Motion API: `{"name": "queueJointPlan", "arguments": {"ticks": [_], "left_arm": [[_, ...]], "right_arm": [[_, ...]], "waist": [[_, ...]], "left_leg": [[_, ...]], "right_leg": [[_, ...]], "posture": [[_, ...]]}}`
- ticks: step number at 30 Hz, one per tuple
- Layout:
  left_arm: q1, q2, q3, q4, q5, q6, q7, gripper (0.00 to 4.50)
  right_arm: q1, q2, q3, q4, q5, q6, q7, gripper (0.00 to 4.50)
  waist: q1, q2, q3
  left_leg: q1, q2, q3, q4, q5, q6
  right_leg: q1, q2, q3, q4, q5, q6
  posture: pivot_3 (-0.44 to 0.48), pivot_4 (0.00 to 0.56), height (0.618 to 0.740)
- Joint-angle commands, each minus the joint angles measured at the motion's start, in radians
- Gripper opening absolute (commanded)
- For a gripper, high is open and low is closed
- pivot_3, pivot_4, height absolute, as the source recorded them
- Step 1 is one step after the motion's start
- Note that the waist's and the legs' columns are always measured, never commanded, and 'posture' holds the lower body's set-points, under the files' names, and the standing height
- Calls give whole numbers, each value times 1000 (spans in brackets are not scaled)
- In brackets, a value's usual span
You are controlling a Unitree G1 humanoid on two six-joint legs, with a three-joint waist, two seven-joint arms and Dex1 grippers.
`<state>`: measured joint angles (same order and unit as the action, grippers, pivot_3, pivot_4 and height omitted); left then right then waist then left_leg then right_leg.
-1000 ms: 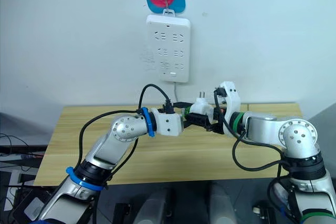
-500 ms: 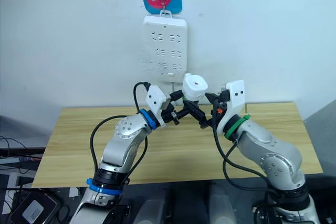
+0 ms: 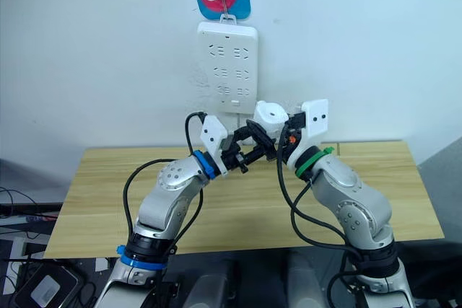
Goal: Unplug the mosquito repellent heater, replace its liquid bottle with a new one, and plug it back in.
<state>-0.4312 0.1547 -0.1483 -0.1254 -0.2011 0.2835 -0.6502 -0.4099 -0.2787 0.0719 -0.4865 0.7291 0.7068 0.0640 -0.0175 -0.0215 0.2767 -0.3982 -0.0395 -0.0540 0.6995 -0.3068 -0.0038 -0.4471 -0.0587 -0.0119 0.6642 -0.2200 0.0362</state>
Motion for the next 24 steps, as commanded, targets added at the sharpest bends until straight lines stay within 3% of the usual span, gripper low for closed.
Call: {"name": "queueJointPlan", "arguments": {"ticks": [1, 8, 15, 16, 24], "left_arm": [[-2, -3, -3, -56, -25, -6, 7, 2206], [20, 22, -9, -75, -26, -4, -9, 2206], [61, 124, 95, -147, -109, 10, -40, 4378], [66, 138, 109, -161, -118, 11, -40, 4499], [-17, 221, 221, -148, -90, -60, 33, 4500]], "right_arm": [[-8, 20, -12, -21, -6, -11, 27, 3031], [1, 34, -31, -17, -43, -25, 37, 3036], [70, -39, -67, -74, -73, -19, 94, 3036], [80, -49, -81, -87, -60, -12, 102, 3036], [99, -105, -132, -124, -24, 22, 146, 3036]], "waist": [[0, 0, 0], [-1, 0, 0], [-1, 1, -1], [-1, 1, -1], [1, -1, -5]], "left_leg": [[0, 0, 0, 0, 0, 0], [0, 0, 0, 0, 0, 0], [0, 0, 0, 0, 0, 0], [0, 0, 0, 0, 0, 0], [0, 0, 0, 0, 0, 0]], "right_leg": [[0, 0, 0, 0, 0, 0], [0, 0, 0, 0, 0, 0], [0, 0, 0, 0, 0, 0], [-1, 0, 0, 0, 0, 0], [-1, 0, 0, 0, 0, 0]], "posture": [[-11, 238, 740], [-8, 236, 740], [-7, 231, 740], [-5, 229, 740], [4, 219, 740]]}}
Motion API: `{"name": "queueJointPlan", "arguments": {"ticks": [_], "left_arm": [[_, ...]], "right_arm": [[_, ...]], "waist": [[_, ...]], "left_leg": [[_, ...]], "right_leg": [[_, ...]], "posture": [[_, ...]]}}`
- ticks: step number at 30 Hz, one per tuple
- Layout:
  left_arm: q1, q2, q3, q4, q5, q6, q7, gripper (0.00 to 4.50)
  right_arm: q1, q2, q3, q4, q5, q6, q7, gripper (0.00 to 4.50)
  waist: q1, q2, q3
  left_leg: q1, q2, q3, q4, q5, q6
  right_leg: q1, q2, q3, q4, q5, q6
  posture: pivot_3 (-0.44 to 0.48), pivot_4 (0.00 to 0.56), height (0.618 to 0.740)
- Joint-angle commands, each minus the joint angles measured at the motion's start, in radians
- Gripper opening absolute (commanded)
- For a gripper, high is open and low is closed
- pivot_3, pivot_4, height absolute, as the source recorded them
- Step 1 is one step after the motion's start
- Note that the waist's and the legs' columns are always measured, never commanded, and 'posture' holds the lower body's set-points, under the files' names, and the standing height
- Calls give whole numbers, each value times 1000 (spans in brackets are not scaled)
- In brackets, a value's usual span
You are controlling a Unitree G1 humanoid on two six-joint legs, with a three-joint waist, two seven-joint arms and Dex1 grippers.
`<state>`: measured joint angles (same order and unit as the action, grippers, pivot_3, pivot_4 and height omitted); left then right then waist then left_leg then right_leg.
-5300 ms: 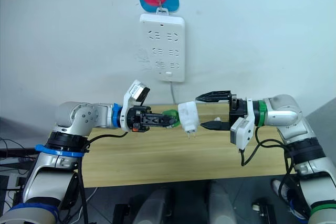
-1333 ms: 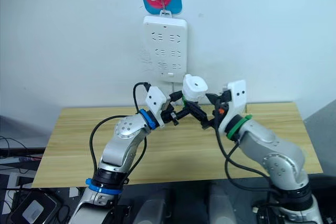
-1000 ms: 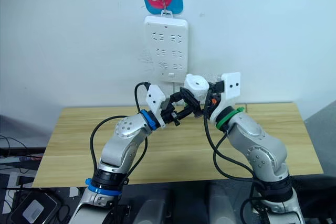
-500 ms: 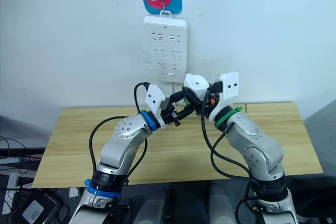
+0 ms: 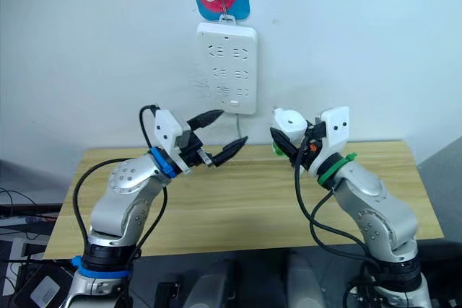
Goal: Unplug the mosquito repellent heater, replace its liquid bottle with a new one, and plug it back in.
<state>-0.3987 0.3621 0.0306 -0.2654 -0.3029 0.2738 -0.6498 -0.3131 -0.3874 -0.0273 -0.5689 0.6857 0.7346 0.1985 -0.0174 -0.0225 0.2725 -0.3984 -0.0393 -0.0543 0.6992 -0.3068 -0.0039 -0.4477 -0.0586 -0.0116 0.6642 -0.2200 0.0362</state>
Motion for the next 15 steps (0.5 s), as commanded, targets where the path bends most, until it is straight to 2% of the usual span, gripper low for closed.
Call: {"name": "queueJointPlan", "arguments": {"ticks": [1, 7, 15], "left_arm": [[-73, 23, 45, 14, 30, -76, 39, 4500], [-170, 44, 38, 161, 83, -175, 47, 4500], [-258, 6, 1, 349, 40, -144, -29, 4500]], "right_arm": [[1, 3, -32, -38, 18, -7, 14, 3036], [-22, 10, -26, -24, 6, -14, 22, 3036], [-42, 18, -14, -38, 1, -6, 28, 3036]], "waist": [[3, 0, -1], [11, 0, -8], [12, 0, -8]], "left_leg": [[0, 0, 0, 0, 0, 0], [0, -1, 1, 0, 0, 0], [0, -1, 1, 0, 0, 0]], "right_leg": [[0, 0, 0, 0, 0, 0], [0, 2, -1, 0, 0, 0], [-1, 2, -1, 0, 0, 0]], "posture": [[10, 213, 740], [12, 206, 740], [-2, 197, 740]]}}
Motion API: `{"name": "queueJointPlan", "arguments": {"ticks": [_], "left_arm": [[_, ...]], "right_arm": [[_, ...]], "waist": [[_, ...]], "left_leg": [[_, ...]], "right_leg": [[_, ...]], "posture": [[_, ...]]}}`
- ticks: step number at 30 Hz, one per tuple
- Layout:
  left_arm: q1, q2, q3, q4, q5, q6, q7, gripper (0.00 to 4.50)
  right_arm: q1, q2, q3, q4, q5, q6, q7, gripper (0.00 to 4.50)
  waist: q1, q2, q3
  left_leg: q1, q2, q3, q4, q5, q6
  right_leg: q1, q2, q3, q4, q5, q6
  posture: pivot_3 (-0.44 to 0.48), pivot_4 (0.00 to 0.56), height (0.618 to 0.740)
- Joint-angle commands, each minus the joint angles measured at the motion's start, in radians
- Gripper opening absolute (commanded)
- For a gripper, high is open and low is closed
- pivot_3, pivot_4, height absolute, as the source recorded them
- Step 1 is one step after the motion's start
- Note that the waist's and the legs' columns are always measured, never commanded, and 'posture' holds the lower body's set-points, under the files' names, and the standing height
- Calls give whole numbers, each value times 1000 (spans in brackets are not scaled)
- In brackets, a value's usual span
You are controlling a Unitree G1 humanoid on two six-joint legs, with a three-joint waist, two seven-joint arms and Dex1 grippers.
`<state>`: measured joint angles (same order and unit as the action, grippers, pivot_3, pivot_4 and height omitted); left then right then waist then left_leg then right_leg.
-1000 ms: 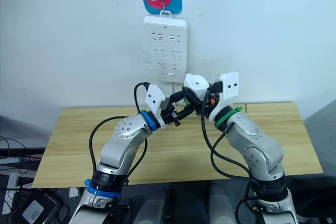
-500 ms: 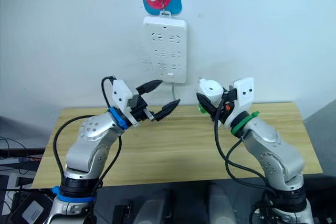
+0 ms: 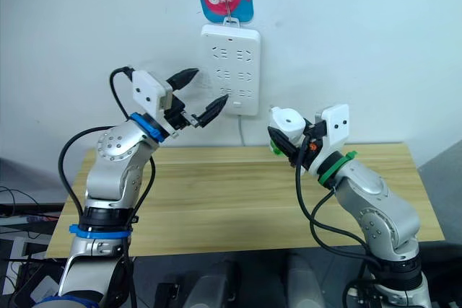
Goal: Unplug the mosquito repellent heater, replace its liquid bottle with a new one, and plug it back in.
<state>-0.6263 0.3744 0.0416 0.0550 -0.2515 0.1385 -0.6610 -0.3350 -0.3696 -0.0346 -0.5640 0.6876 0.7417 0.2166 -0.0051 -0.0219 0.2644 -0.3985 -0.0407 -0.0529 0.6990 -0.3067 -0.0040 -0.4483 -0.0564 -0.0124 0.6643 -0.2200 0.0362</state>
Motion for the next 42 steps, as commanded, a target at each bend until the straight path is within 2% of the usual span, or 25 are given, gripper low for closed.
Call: {"name": "queueJointPlan", "arguments": {"ticks": [1, 9, 17, 21, 22, 24, 26, 32, 42], "left_arm": [[-40, -6, -17, 53, -6, -16, -32, 4500], [-99, -11, -47, 174, -16, -19, -126, 4500], [-202, -52, -50, 281, -58, -39, -268, 4500], [-236, -41, -50, 325, -69, -27, -346, 4500], [-238, -34, -48, 328, -75, -14, -364, 4112], [-237, -21, -46, 324, -90, 16, -396, 3755], [-234, -12, -41, 316, -105, 53, -415, 3168], [-237, -11, -28, 311, -133, 124, -422, 1404], [-226, -2, -15, 259, -172, 233, -424, 1369]], "right_arm": [[-23, 2, -6, -47, 1, -11, 8, 3036], [-20, 6, -14, -58, -2, -14, -3, 3036], [-18, 18, -7, -56, -14, -21, -5, 3036], [-29, 6, 1, -54, -32, -18, 6, 3036], [-31, 3, 2, -53, -38, -17, 7, 3036], [-33, 1, 2, -55, -47, -16, 6, 3036], [-36, 5, 4, -59, -50, -16, 1, 3036], [-58, 20, 36, -65, -55, -8, 0, 3036], [-144, 37, 53, -69, -47, 66, -35, 3036]], "waist": [[0, 0, 0], [-3, 0, -5], [-2, 0, -7], [-11, 0, -8], [-14, 0, -8], [-20, 0, -8], [-24, 0, -8], [-25, 0, -8], [-25, 0, -8]], "left_leg": [[0, 0, 0, 0, 0, 0], [0, 0, 1, 0, 0, 0], [-1, 0, 0, 1, 0, 0], [-1, 0, 1, 0, 0, 0], [-1, 0, 1, 0, 0, 0], [-1, 0, 0, 0, 0, 0], [-1, 0, 0, 0, 0, 0], [-1, 0, 0, 0, 0, 0], [-1, 0, -1, 0, 0, 0]], "right_leg": [[0, 0, 0, 0, 0, 0], [-1, 0, 0, 0, 0, 0], [-1, 0, -1, 0, 0, 0], [-1, 0, 0, 1, 0, 0], [-1, 0, 0, 1, 0, 0], [-1, 1, 0, 1, 0, 0], [-1, 1, 0, 1, 0, 0], [-1, 1, 0, 1, 0, 0], [-2, 0, 0, 1, 0, 0]], "posture": [[-9, 195, 740], [-34, 195, 740], [-44, 200, 740], [-58, 203, 740], [-58, 203, 740], [-62, 205, 740], [-63, 205, 740], [-57, 213, 740], [-54, 219, 740]]}}
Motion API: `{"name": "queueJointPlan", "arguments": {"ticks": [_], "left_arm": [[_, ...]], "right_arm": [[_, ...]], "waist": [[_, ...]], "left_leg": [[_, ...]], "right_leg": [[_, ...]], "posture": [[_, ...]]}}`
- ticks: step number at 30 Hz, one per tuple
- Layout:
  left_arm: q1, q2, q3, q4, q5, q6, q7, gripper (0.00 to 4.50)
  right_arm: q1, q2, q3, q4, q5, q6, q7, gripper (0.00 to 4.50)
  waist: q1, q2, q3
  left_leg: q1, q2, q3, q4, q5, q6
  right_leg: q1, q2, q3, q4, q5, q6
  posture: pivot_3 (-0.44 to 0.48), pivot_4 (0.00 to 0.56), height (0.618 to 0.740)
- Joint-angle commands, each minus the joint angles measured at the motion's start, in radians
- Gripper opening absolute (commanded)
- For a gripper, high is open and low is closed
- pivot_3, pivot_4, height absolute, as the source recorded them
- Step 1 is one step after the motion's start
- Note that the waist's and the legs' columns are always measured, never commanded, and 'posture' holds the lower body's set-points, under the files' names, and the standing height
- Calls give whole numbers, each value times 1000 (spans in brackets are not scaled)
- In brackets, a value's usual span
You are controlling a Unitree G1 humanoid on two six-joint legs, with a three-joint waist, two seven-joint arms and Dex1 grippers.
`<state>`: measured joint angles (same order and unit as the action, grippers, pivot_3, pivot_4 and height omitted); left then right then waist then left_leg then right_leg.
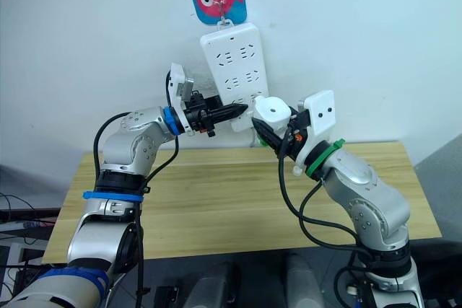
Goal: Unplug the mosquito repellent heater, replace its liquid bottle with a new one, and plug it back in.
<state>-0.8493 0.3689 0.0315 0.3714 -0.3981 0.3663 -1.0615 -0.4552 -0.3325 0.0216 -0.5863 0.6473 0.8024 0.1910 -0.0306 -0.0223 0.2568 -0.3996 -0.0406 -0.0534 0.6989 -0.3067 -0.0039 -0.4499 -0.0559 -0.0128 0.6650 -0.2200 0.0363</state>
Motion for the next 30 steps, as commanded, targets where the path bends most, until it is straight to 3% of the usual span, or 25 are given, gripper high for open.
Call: {"name": "queueJointPlan", "arguments": {"ticks": [1, 30], "left_arm": [[-2, 5, -8, -60, -22, 6, -27, 1369], [23, 7, -10, -90, -8, 4, -15, 1369]], "right_arm": [[-26, -2, 1, -41, -14, 9, -10, 3036], [-20, -16, -6, -30, -52, 13, 31, 3036]], "waist": [[1, 0, 0], [0, 0, 0]], "left_leg": [[0, 0, 0, 0, 0, 0], [0, 0, 0, 0, 0, 0]], "right_leg": [[0, 0, 0, 0, 0, 0], [0, 0, 0, 0, 0, 0]], "posture": [[-54, 219, 740], [-41, 223, 740]]}}
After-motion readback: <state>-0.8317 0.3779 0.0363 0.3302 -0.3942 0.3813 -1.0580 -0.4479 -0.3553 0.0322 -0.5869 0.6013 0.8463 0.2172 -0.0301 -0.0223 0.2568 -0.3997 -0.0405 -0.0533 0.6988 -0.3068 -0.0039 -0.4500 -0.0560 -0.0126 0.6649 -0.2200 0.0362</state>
